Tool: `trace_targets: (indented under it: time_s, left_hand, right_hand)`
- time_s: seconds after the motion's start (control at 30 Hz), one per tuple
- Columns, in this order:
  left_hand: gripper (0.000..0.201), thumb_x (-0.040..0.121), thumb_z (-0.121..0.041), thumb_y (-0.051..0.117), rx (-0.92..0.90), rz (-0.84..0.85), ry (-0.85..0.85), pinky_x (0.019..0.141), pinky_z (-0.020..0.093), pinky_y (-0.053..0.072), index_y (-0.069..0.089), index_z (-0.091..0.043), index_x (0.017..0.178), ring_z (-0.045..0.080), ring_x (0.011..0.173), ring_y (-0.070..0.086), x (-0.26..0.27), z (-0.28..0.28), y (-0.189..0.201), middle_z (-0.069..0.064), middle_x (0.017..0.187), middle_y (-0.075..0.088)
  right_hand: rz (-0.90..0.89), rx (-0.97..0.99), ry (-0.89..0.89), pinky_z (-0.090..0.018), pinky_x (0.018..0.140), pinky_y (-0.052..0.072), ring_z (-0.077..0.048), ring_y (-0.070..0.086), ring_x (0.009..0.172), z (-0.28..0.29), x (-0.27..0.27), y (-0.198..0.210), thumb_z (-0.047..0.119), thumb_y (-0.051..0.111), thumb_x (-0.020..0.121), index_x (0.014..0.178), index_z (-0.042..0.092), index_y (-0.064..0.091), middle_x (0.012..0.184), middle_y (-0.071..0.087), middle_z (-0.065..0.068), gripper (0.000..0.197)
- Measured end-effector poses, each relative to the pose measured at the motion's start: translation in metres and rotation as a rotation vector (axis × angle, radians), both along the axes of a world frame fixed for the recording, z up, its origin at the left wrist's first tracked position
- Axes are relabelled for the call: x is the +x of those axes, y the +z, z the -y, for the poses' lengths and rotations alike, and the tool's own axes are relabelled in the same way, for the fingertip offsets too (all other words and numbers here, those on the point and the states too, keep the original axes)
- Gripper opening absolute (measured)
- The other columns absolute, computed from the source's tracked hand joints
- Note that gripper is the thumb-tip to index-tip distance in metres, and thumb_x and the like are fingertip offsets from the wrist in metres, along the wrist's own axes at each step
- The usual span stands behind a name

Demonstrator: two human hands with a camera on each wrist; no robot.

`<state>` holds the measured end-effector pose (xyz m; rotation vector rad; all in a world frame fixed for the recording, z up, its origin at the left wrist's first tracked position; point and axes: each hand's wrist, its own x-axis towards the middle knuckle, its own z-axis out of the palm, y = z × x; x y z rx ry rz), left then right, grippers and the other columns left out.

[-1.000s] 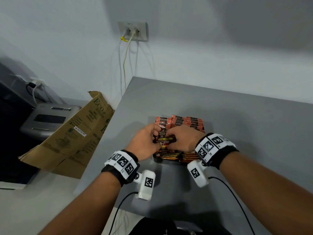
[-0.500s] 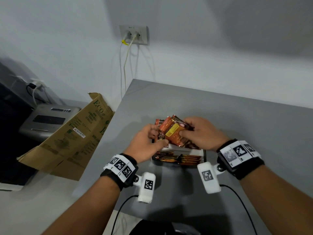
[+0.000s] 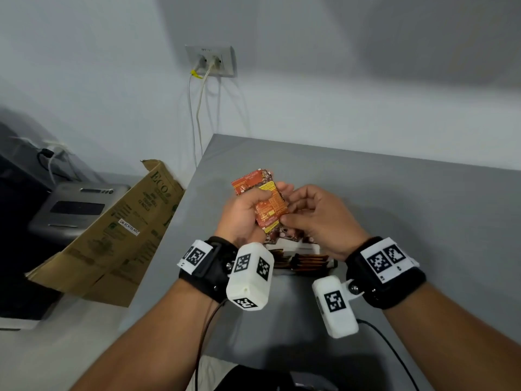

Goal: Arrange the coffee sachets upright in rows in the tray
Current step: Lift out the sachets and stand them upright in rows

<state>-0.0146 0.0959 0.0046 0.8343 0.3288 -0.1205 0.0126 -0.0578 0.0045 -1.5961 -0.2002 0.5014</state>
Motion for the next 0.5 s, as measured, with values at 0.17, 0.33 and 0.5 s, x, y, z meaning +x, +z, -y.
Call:
trace_targets:
  time_s: [0.17,0.33,0.5]
  left_hand:
    - [0.029,0.093,0.010,0.051,0.134,-0.069,0.146,0.071,0.041,0.062,0.057,0.009,0.121,0.030,0.084,0.071,-0.002,0.004,-0.004,0.025,0.102,0.067]
    - [0.016,0.092,0.005,0.059,0.216,-0.033,0.131,0.073,0.045,0.059,0.066,-0.008,0.098,0.033,0.080,0.070,-0.010,0.011,-0.003,0.019,0.089,0.071]
    - [0.046,0.085,-0.030,0.074,0.164,-0.119,0.164,0.094,0.061,0.051,0.064,0.002,0.117,0.044,0.099,0.067,-0.011,0.009,-0.002,0.032,0.113,0.066]
  right_hand:
    - [-0.009,-0.034,-0.058,-0.028,0.049,0.050,-0.020,0.061,0.056,0.001,-0.004,0.001,0.001,0.080,0.079,0.100,0.000,0.061,0.077,0.064,-0.012,0.029]
    - [0.108,-0.199,-0.024,-0.023,0.051,0.048,-0.009,0.060,0.056,-0.003,-0.008,-0.002,0.010,0.086,0.075,0.093,0.007,0.067,0.072,0.066,-0.012,0.026]
    - [0.192,-0.202,-0.126,-0.021,0.054,0.047,-0.006,0.058,0.053,-0.008,-0.010,-0.001,0.011,0.080,0.079,0.075,0.009,0.071,0.068,0.069,-0.003,0.010]
